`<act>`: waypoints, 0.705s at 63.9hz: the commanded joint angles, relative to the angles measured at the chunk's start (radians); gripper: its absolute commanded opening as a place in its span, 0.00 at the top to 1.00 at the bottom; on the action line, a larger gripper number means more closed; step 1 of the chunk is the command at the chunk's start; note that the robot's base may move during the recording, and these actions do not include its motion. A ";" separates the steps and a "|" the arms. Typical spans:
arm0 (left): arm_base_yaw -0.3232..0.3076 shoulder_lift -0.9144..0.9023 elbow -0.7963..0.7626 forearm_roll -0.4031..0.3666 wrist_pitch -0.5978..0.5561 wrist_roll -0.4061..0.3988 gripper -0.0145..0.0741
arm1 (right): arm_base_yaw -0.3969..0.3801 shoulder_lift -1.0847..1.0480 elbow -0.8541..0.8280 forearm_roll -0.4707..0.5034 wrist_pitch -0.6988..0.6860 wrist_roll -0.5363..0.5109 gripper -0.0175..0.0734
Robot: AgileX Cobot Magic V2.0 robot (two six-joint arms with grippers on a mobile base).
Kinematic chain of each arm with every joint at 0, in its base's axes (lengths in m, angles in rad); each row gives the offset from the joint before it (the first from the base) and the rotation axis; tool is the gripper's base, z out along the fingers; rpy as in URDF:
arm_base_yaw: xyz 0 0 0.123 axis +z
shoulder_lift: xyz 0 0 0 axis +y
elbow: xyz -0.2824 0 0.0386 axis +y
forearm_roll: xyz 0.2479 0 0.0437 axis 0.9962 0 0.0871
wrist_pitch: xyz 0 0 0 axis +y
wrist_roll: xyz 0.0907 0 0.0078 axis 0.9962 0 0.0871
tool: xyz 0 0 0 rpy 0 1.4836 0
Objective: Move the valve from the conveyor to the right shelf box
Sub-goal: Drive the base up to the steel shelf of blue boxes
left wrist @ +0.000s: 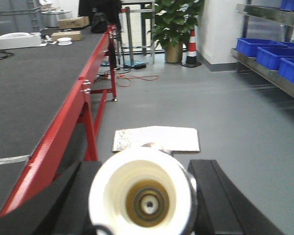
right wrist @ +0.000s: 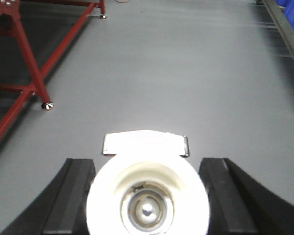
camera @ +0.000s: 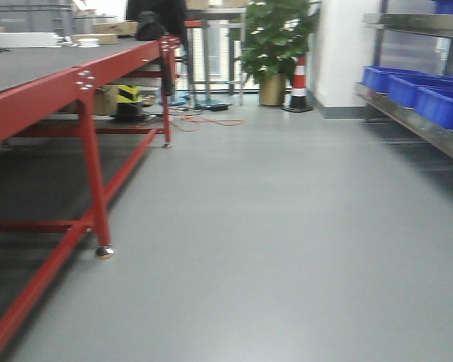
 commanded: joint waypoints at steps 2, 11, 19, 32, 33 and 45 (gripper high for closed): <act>-0.005 -0.006 -0.007 -0.009 -0.061 -0.006 0.96 | -0.003 -0.012 -0.018 -0.003 -0.075 -0.003 0.98; -0.005 -0.006 -0.007 -0.009 -0.061 -0.006 0.96 | -0.003 -0.012 -0.018 -0.003 -0.075 -0.003 0.98; -0.005 -0.006 -0.007 -0.009 -0.061 -0.006 0.96 | -0.003 -0.012 -0.018 -0.003 -0.075 -0.003 0.98; -0.005 -0.006 -0.007 -0.009 -0.061 -0.006 0.96 | -0.003 -0.012 -0.018 -0.003 -0.075 -0.003 0.98; -0.005 -0.006 -0.007 -0.009 -0.061 -0.006 0.96 | -0.003 -0.012 -0.018 -0.003 -0.075 -0.003 0.98; -0.005 -0.006 -0.007 -0.009 -0.061 -0.006 0.96 | -0.003 -0.012 -0.018 -0.003 -0.075 -0.003 0.98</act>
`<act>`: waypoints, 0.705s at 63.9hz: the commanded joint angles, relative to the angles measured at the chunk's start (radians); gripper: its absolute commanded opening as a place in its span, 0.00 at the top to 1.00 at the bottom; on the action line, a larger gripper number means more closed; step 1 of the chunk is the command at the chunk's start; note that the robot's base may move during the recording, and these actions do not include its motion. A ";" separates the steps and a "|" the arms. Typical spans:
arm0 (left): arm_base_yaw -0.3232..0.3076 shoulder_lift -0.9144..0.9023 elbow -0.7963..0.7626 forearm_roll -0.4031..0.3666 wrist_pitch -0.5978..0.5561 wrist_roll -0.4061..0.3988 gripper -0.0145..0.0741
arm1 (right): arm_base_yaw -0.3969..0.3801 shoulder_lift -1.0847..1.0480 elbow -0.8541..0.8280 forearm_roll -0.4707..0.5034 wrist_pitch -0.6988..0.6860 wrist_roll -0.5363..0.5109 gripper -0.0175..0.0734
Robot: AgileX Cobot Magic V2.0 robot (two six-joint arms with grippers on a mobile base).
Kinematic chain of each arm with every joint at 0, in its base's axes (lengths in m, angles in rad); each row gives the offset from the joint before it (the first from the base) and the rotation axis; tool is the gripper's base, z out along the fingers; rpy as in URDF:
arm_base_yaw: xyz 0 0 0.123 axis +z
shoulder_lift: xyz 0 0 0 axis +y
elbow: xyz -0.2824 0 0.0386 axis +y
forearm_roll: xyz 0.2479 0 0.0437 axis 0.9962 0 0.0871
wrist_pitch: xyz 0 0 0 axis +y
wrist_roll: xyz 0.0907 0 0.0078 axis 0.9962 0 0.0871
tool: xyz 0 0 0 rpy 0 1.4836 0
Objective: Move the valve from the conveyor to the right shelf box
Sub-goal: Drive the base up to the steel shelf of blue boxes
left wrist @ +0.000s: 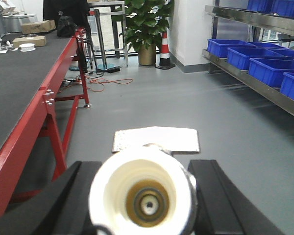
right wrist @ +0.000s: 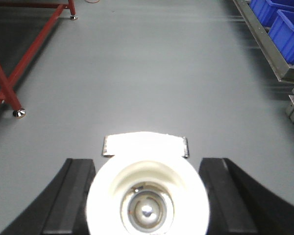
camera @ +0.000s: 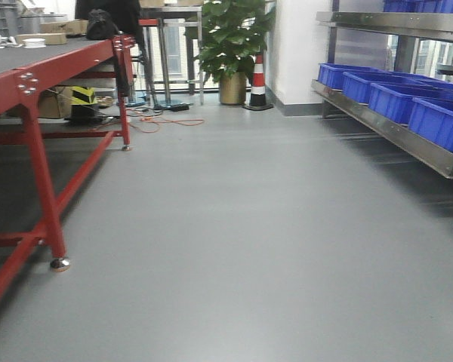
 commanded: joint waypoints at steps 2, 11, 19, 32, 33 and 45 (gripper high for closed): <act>-0.005 -0.006 -0.007 -0.009 -0.061 -0.006 0.96 | -0.003 -0.010 -0.018 -0.003 -0.075 -0.003 0.98; -0.005 -0.006 -0.007 -0.009 -0.061 -0.006 0.96 | -0.003 -0.010 -0.018 -0.003 -0.075 -0.003 0.98; -0.005 -0.006 -0.007 -0.009 -0.061 -0.006 0.96 | -0.003 -0.010 -0.018 -0.003 -0.075 -0.003 0.98; -0.005 -0.006 -0.007 -0.009 -0.061 -0.006 0.96 | -0.003 -0.010 -0.018 -0.003 -0.075 -0.003 0.98; -0.005 -0.006 -0.007 -0.009 -0.061 -0.006 0.96 | -0.003 -0.010 -0.018 -0.003 -0.075 -0.003 0.98; -0.005 -0.006 -0.007 -0.009 -0.061 -0.006 0.96 | -0.003 -0.010 -0.018 -0.003 -0.075 -0.003 0.98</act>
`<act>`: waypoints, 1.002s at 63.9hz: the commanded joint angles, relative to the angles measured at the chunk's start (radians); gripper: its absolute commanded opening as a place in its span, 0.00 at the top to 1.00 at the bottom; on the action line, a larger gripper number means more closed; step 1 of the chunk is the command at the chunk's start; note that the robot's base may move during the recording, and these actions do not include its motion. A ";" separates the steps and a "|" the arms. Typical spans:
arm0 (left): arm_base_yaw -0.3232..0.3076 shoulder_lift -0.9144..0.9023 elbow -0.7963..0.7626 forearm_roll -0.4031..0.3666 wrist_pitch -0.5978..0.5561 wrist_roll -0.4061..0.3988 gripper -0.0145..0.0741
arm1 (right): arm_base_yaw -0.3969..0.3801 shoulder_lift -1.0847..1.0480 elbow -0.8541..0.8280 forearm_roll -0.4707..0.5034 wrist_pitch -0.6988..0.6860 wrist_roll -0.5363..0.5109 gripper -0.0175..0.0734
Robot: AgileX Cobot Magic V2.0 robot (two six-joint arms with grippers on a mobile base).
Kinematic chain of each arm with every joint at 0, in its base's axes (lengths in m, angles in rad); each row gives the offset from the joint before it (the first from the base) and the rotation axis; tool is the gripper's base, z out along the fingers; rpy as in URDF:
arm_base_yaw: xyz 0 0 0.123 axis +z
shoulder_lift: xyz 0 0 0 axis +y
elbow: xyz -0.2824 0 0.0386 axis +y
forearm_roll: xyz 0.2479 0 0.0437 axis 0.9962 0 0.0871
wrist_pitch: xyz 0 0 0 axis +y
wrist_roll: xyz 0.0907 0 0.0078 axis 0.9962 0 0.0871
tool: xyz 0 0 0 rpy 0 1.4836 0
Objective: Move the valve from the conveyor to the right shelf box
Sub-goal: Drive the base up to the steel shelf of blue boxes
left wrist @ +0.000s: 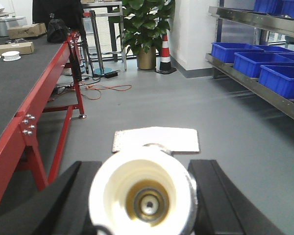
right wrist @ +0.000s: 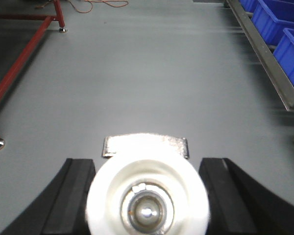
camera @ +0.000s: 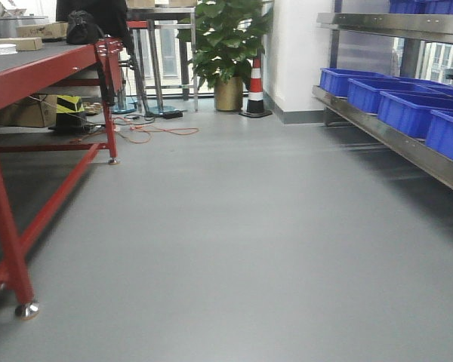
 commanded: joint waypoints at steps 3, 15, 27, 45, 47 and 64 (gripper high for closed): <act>-0.005 -0.006 -0.007 -0.009 -0.061 -0.006 0.96 | -0.003 -0.010 -0.018 -0.003 -0.075 -0.003 0.98; -0.005 -0.006 -0.007 -0.009 -0.061 -0.006 0.96 | -0.003 -0.010 -0.018 -0.003 -0.075 -0.003 0.98; -0.005 -0.006 -0.007 -0.009 -0.061 -0.006 0.96 | -0.003 -0.010 -0.018 -0.003 -0.075 -0.003 0.98; -0.005 -0.006 -0.007 -0.009 -0.061 -0.006 0.96 | -0.003 -0.010 -0.018 -0.003 -0.075 -0.003 0.98; -0.005 -0.006 -0.007 -0.009 -0.061 -0.006 0.96 | -0.003 -0.010 -0.018 -0.003 -0.075 -0.003 0.98; -0.005 -0.006 -0.007 -0.009 -0.061 -0.006 0.96 | -0.003 -0.010 -0.018 -0.003 -0.075 -0.003 0.98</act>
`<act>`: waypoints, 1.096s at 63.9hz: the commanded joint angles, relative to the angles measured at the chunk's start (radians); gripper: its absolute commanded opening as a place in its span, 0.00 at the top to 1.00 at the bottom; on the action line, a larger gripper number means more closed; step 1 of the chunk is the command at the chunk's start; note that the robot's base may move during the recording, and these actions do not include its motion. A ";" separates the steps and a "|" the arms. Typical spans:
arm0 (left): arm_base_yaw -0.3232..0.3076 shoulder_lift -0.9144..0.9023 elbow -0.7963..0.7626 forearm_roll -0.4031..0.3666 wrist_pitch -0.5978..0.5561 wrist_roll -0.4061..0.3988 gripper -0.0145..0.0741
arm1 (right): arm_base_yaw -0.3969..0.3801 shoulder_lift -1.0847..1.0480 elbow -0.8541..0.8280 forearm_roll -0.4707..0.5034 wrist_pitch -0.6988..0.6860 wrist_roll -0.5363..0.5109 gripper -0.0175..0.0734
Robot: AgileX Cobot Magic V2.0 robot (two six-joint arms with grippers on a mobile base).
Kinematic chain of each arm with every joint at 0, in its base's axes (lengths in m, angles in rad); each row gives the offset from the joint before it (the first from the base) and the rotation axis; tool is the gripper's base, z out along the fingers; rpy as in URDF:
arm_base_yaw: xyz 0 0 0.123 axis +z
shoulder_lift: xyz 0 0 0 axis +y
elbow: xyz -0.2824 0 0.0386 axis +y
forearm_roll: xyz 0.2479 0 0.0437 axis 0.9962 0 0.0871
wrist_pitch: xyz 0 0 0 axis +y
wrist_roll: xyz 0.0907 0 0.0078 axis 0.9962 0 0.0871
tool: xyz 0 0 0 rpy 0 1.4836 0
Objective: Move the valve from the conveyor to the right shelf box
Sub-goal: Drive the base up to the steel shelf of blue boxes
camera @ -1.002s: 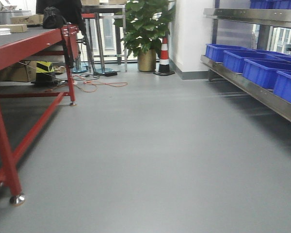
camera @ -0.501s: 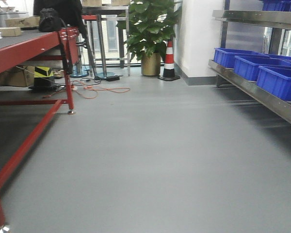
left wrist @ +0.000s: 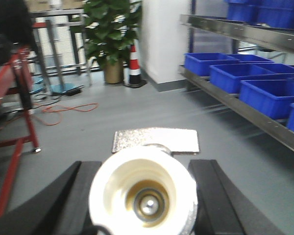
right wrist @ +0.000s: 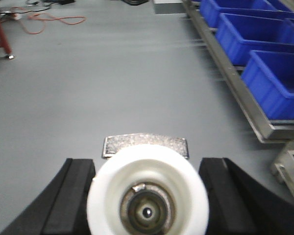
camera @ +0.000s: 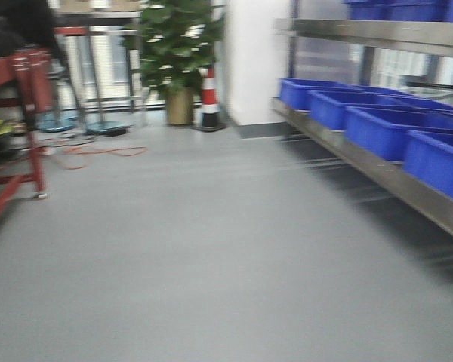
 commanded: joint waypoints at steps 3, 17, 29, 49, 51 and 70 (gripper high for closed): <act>-0.005 -0.006 -0.007 -0.009 -0.059 -0.006 0.96 | -0.003 -0.010 -0.018 -0.004 -0.073 -0.003 0.98; -0.005 -0.006 -0.007 -0.009 -0.059 -0.006 0.96 | -0.003 -0.010 -0.018 -0.004 -0.073 -0.003 0.98; -0.005 -0.006 -0.007 -0.009 -0.059 -0.006 0.96 | -0.003 -0.010 -0.018 -0.004 -0.073 -0.003 0.98; -0.005 -0.006 -0.007 -0.009 -0.059 -0.006 0.96 | -0.003 -0.010 -0.018 -0.004 -0.073 -0.003 0.98; -0.005 -0.006 -0.007 -0.009 -0.059 -0.006 0.96 | -0.003 -0.010 -0.018 -0.004 -0.073 -0.003 0.98; -0.005 -0.006 -0.007 -0.009 -0.059 -0.006 0.96 | -0.003 -0.010 -0.018 -0.004 -0.073 -0.003 0.98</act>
